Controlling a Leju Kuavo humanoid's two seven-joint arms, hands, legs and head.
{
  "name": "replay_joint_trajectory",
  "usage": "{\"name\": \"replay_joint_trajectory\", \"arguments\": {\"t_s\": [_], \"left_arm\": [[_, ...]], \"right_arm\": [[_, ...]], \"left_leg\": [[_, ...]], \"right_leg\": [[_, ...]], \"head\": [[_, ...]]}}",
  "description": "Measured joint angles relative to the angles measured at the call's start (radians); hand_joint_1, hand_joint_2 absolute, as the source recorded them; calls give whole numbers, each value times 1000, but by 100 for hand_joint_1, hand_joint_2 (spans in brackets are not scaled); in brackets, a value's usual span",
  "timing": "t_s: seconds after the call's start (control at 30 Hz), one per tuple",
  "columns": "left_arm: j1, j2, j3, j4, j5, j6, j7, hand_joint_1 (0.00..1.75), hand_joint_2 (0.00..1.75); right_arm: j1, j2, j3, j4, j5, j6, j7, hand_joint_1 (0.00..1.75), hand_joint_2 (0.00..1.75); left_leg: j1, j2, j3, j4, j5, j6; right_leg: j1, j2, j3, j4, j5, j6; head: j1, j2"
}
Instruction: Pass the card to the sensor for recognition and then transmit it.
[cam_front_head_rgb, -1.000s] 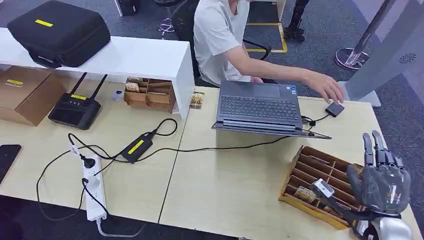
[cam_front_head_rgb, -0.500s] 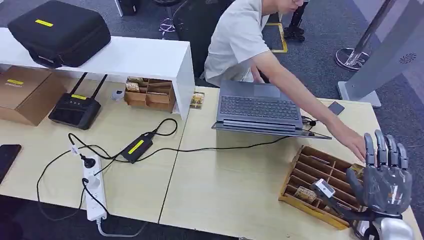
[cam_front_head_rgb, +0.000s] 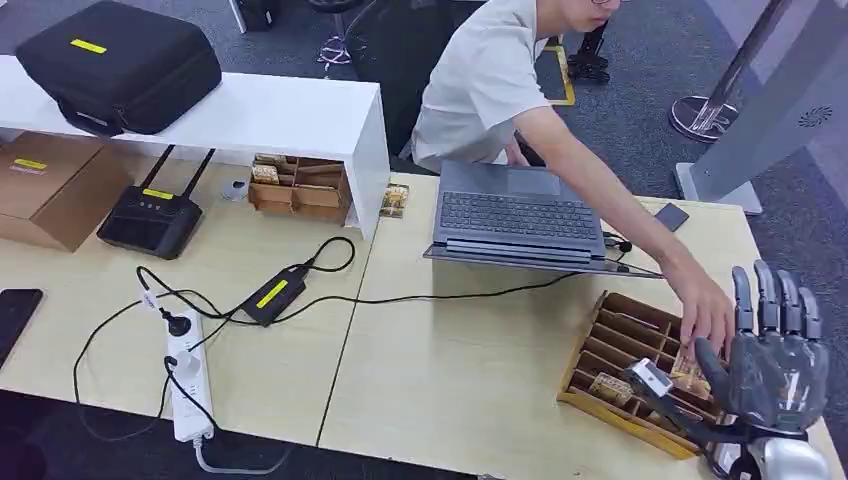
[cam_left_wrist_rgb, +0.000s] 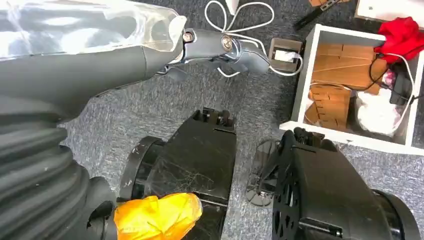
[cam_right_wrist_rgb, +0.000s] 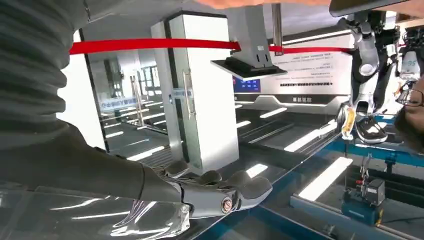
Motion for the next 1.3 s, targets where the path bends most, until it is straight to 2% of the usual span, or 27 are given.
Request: {"name": "replay_joint_trajectory", "arguments": {"t_s": [1.3], "left_arm": [[0, 1, 0, -2, -3, 2, 8, 0, 175]], "right_arm": [[30, -1, -19, -19, -2, 9, -2, 0, 175]], "left_leg": [[0, 0, 0, 0, 0, 0]], "right_leg": [[0, 0, 0, 0, 0, 0]], "head": [[0, 0]]}}
